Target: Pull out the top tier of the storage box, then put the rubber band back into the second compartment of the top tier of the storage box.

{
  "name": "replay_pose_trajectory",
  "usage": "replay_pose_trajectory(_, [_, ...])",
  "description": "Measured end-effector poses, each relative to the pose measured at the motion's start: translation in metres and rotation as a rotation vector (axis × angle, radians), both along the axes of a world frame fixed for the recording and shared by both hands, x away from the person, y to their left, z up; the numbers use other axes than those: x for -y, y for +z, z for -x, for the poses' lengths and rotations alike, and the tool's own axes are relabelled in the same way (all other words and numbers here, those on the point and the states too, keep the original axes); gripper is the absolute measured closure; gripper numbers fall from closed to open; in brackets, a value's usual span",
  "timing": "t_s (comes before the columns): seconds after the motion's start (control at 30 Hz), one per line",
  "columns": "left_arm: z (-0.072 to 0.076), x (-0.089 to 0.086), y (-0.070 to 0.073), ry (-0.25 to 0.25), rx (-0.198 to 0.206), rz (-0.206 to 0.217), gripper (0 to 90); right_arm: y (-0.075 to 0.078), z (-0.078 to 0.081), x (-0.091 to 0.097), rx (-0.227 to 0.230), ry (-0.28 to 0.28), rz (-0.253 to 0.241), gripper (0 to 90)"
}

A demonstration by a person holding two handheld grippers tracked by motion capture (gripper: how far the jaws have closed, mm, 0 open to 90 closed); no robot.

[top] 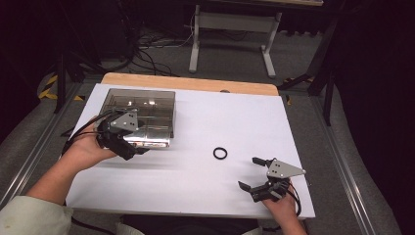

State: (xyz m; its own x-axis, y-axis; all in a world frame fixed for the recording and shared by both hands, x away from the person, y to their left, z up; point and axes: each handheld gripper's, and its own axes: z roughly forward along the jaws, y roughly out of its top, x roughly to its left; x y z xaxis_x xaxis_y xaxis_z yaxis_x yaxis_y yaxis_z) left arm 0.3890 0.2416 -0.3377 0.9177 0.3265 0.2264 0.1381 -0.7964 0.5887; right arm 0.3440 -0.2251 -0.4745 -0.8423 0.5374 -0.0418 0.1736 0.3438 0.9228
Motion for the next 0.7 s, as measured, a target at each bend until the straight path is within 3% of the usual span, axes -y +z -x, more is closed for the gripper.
replay_pose_trajectory(0.27, [0.003, 0.008, 0.001, 0.017, 0.011, 0.025, 17.2, 0.000, 0.000, 0.000, -0.001, 0.001, -0.003, 2.6])
replay_pose_trajectory(0.43, [0.004, 0.016, 0.003, 0.021, 0.002, 0.099, 15.2, 0.000, 0.000, 0.000, 0.001, 0.002, -0.004, 2.5])
replay_pose_trajectory(0.7, [0.001, 0.036, 0.002, 0.026, -0.027, 0.163, 12.8, 0.000, 0.000, 0.000, 0.002, 0.006, -0.004, 2.5])
